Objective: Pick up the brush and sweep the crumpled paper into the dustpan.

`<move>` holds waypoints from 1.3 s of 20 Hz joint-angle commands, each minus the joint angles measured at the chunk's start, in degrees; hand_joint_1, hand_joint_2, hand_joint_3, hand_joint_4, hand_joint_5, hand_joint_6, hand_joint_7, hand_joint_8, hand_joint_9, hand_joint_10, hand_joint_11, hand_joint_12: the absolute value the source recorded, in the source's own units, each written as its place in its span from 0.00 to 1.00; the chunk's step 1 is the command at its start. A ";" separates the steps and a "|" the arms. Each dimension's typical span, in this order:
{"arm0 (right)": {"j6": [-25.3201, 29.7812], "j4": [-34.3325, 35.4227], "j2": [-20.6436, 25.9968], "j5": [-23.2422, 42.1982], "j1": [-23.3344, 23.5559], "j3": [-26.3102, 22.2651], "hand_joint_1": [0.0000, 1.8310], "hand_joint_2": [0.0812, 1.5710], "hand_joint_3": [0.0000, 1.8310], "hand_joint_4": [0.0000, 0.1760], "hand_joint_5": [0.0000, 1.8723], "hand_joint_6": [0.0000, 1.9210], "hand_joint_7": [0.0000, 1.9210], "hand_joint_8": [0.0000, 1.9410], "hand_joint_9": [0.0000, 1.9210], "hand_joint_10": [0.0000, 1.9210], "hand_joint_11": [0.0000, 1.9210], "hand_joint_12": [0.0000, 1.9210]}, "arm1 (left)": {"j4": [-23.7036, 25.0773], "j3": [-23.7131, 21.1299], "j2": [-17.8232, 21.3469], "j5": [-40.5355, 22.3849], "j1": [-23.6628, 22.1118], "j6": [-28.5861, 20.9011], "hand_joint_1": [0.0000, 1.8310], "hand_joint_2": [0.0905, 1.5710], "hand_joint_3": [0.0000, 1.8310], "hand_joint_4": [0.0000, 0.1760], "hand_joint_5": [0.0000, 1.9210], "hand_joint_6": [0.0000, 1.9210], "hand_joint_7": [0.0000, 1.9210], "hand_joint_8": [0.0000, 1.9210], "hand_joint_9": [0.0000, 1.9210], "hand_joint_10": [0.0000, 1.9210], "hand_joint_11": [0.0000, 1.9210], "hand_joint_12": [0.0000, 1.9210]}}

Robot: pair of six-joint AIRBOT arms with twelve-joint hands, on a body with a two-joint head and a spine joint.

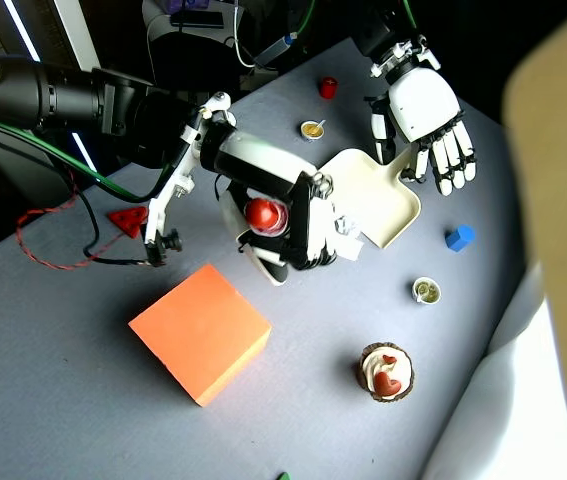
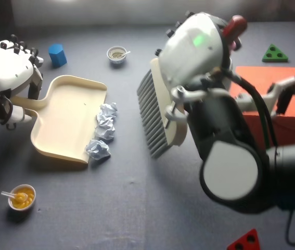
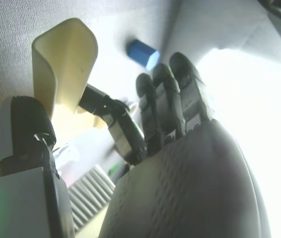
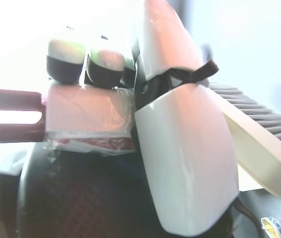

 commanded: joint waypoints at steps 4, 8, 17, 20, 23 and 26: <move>-10.99 -1.61 -0.37 -0.79 5.03 0.00 0.79 0.73 0.00 0.99 0.56 1.00 0.60 1.00 0.64 1.00 0.63 1.00 | 0.96 0.06 0.46 -6.49 -0.06 0.10 0.60 0.69 0.00 0.00 0.52 0.49 0.16 0.00 0.12 0.00 0.01 0.20; -19.13 2.93 -1.90 0.50 5.81 0.34 0.82 0.74 0.00 0.83 0.52 1.00 0.52 1.00 0.60 1.00 0.61 1.00 | 0.88 -0.06 0.47 -6.51 0.05 0.10 0.59 0.68 0.00 0.15 0.53 0.47 0.17 0.00 0.11 0.00 0.00 0.24; -23.55 4.97 -8.66 -4.57 5.87 5.29 0.82 0.73 0.00 1.00 0.51 1.00 0.53 1.00 0.60 1.00 0.62 1.00 | 0.76 -0.11 0.52 -6.75 0.28 0.08 0.59 0.68 0.00 0.15 0.53 0.47 0.18 0.00 0.12 0.00 0.00 0.22; -23.54 4.54 -10.91 -5.19 5.70 7.42 0.82 0.73 0.00 1.00 0.53 1.00 0.54 1.00 0.61 1.00 0.62 1.00 | 0.73 -0.10 0.53 -6.76 0.29 0.07 0.60 0.67 0.00 0.10 0.55 0.45 0.19 0.00 0.13 0.00 0.01 0.21; -23.53 4.59 -12.56 -5.49 5.08 8.85 0.80 0.73 0.00 1.00 0.54 1.00 0.57 1.00 0.63 1.00 0.61 1.00 | 0.73 -0.10 0.55 -6.73 0.29 0.07 0.61 0.67 0.00 0.00 0.54 0.45 0.18 0.00 0.12 0.00 0.01 0.21; -23.52 6.13 -13.99 -5.61 5.00 10.06 0.82 0.73 0.00 1.00 0.54 1.00 0.55 1.00 0.62 1.00 0.60 1.00 | 0.73 -0.11 0.56 -6.64 0.29 0.08 0.60 0.68 0.00 0.02 0.53 0.47 0.16 0.00 0.11 0.00 0.00 0.19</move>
